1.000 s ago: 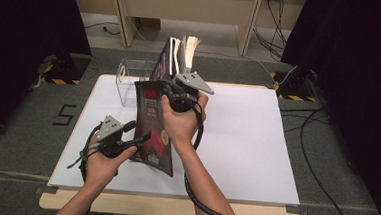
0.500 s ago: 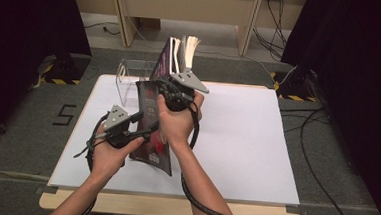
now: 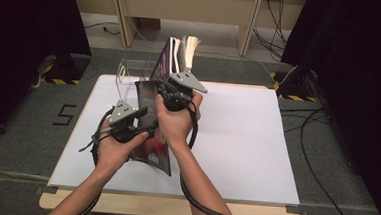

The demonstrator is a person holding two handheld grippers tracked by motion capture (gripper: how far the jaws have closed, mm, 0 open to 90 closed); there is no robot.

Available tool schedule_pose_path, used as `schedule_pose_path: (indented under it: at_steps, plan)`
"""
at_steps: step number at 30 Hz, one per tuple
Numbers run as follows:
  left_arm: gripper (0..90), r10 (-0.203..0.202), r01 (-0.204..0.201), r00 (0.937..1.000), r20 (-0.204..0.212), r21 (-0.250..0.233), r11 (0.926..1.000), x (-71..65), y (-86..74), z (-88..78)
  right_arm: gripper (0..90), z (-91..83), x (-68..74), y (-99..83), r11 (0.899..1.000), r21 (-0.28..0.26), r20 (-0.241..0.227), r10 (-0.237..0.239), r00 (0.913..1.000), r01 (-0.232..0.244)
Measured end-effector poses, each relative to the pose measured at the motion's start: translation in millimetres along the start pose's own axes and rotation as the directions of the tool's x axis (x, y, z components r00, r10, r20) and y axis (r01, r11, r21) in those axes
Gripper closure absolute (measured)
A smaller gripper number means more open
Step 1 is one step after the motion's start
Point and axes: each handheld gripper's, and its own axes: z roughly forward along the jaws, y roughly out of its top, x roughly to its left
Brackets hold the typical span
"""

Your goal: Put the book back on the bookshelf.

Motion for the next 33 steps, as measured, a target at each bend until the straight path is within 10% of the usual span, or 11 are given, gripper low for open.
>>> schedule_pose_path:
  at_steps: [33]
  plan:
    - [34.4, 0.003, -0.003, 0.9999, -0.015, 0.002, 1.0, -2.7, 6.4, 12.8, 88.4, 3.5, 6.3, -2.5, 1.0, 0.009, -0.002, -0.013, 0.9999, 0.013]
